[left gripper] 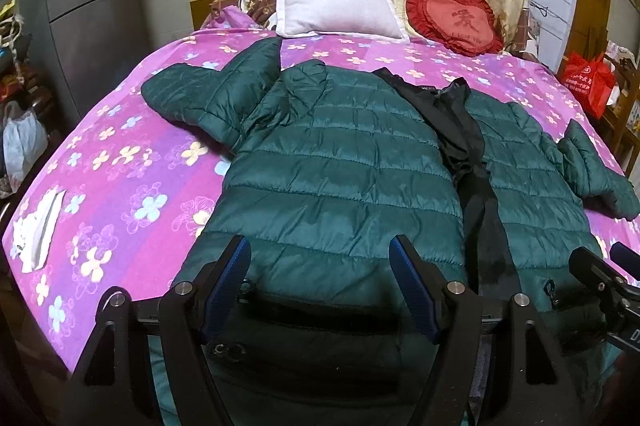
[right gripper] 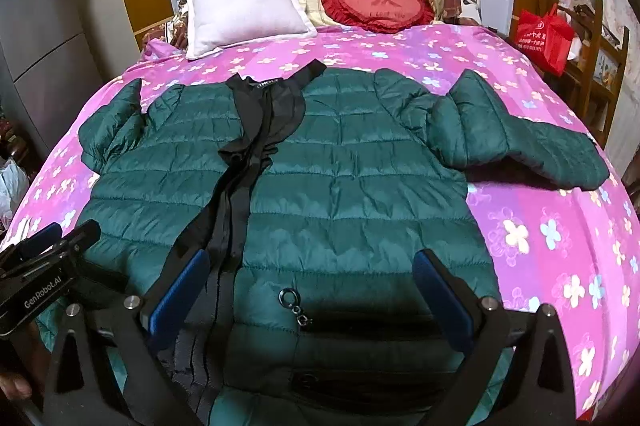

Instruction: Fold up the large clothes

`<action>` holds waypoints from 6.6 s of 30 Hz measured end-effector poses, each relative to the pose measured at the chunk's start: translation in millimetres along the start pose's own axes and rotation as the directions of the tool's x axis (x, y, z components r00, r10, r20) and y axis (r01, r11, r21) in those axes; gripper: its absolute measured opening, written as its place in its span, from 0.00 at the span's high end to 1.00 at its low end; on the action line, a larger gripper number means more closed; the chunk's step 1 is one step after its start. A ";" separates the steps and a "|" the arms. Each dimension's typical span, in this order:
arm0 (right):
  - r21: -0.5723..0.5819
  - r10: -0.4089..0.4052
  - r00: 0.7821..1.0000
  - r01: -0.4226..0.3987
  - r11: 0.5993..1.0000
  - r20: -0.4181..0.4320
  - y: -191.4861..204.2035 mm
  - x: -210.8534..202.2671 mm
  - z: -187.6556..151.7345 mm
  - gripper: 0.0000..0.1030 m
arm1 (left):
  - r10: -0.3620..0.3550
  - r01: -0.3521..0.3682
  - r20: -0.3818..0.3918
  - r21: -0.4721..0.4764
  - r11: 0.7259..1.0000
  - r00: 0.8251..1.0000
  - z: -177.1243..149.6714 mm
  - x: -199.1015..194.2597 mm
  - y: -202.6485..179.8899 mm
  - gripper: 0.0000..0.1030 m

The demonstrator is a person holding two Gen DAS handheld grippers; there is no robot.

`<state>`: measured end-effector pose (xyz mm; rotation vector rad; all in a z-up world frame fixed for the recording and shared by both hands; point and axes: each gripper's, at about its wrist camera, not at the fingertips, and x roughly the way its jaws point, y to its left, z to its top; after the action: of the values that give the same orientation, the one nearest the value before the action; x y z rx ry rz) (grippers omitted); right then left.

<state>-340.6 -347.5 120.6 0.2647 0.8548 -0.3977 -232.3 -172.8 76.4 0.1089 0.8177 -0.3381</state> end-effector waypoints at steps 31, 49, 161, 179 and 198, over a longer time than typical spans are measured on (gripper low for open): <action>0.016 -0.005 1.000 0.005 1.000 -0.021 -0.4 7.3 2.5 0.00 | -0.018 0.018 0.013 0.006 1.000 1.000 -3.1 -0.1 -4.2 0.57; 0.010 0.000 0.999 0.001 1.000 -0.037 6.0 15.1 11.1 0.00 | -0.014 0.014 0.008 0.006 1.000 1.000 5.6 7.9 -4.2 0.57; -0.118 0.106 0.984 -0.123 0.985 -0.141 88.9 131.5 63.1 0.00 | -0.157 0.205 0.144 -0.440 0.874 0.977 196.9 149.4 218.8 1.00; 0.023 0.019 1.000 -0.019 1.000 -0.005 -14.0 53.8 76.3 0.00 | -0.336 0.347 0.115 -0.094 0.933 0.935 145.3 31.1 18.9 1.00; 0.104 -0.057 0.997 0.063 0.993 -0.060 -90.3 55.8 60.3 0.00 | -0.417 0.427 -0.166 0.028 0.904 0.893 57.0 79.0 -106.5 0.79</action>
<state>-306.9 -464.3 109.4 0.3501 0.9007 -0.4938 -178.4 -305.8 61.2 0.0142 0.9863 -0.7767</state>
